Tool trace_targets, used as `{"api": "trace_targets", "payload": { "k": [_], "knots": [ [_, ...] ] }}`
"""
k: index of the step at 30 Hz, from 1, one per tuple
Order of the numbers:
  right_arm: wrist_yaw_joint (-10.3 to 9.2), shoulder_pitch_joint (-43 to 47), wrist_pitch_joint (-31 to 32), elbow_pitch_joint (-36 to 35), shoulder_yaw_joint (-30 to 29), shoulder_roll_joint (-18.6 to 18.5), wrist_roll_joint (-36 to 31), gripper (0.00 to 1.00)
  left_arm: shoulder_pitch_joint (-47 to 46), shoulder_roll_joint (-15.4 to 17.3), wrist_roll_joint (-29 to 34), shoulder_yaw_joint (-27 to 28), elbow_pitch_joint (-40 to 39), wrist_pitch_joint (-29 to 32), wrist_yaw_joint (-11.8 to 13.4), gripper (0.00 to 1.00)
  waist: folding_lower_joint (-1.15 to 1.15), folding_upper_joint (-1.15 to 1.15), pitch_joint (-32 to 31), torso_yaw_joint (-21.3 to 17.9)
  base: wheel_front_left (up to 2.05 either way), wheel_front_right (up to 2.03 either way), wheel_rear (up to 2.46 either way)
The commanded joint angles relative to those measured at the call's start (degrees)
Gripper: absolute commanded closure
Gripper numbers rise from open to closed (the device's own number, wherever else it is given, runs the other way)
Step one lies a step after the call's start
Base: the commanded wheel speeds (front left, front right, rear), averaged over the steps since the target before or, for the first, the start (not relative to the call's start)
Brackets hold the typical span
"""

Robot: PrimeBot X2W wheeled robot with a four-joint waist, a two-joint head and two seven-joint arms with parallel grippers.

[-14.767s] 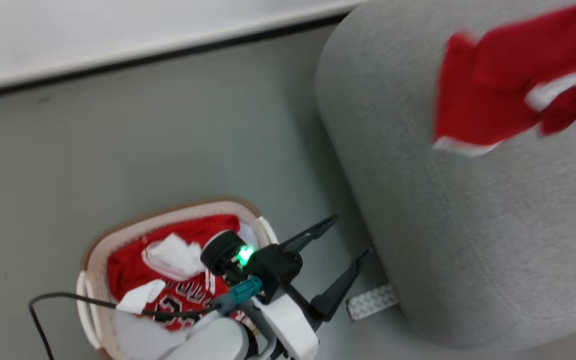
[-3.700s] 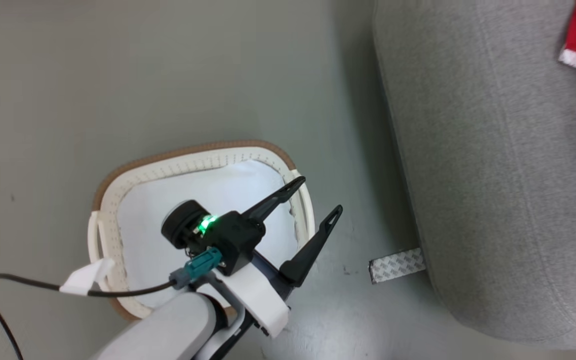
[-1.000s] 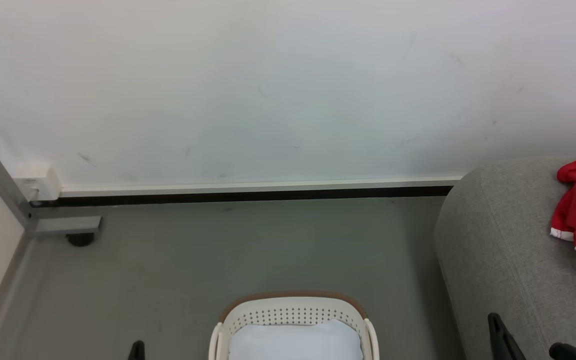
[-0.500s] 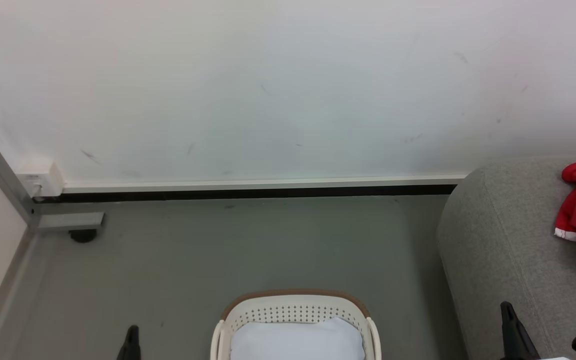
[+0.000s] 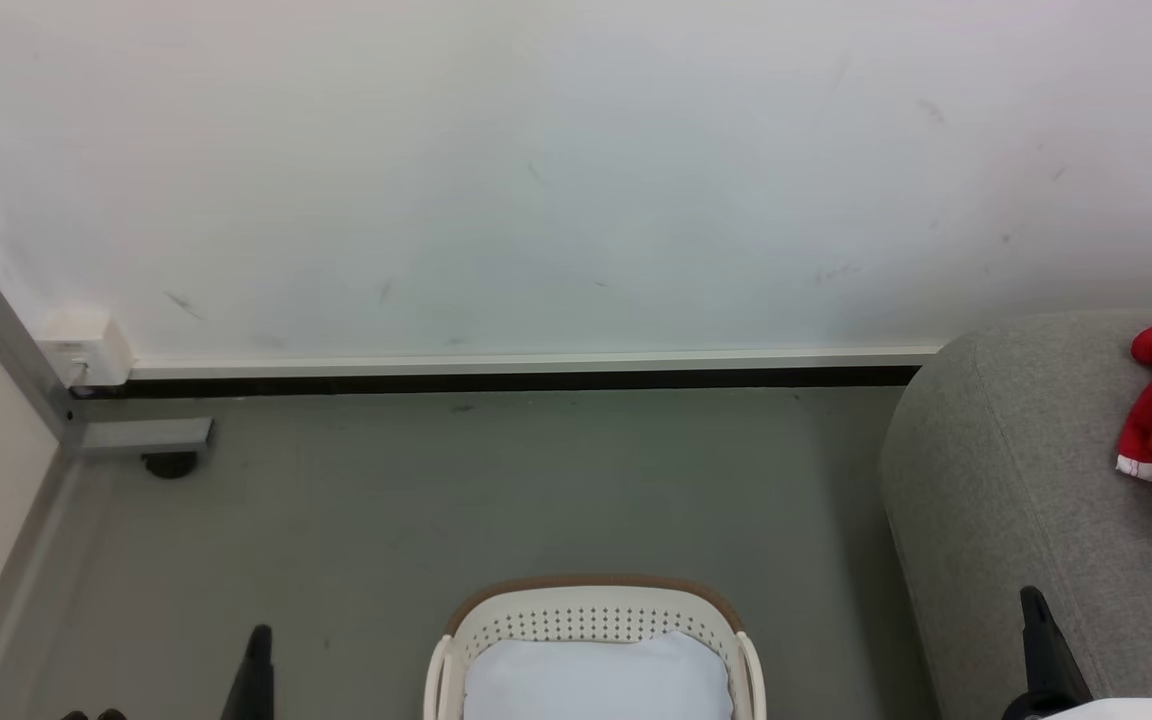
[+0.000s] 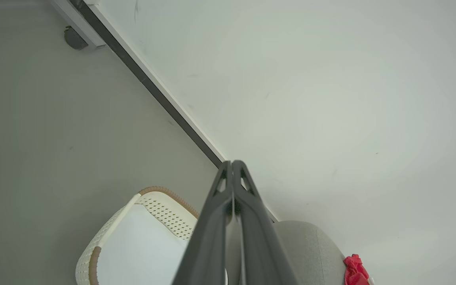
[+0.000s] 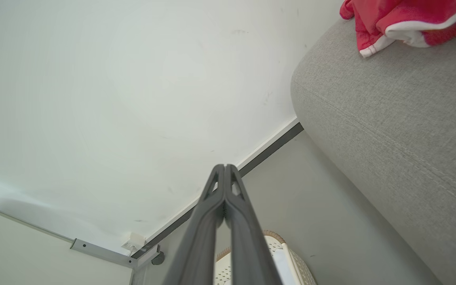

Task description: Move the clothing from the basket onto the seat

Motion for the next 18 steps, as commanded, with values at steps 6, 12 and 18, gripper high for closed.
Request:
{"api": "trace_targets", "payload": {
  "k": [6, 12, 18],
  "knots": [
    [-0.06, -1.82, 1.16, -1.21, -0.86, -0.77, 5.96, 1.00, -2.13, -0.08, -5.49, 1.04, -1.11, 1.44, -0.43, 1.00, 0.00, 0.00, 0.19, 0.22, 0.00, 0.00, 0.00],
    [-0.06, -2.06, 2.07, -1.55, -1.22, -0.91, 10.01, 1.00, -2.79, -0.19, -9.00, 1.62, -1.40, 2.43, -0.55, 1.00, 0.00, 0.00, 0.35, 0.40, 0.00, 0.00, 0.00],
    [-0.07, -2.44, 2.90, -1.89, -1.57, -1.06, 13.87, 1.00, -3.51, -0.32, -12.31, 2.12, -1.64, 3.40, -0.59, 1.00, 0.00, 0.00, 0.51, 0.58, 0.00, 0.00, 0.00]
  ]
}}
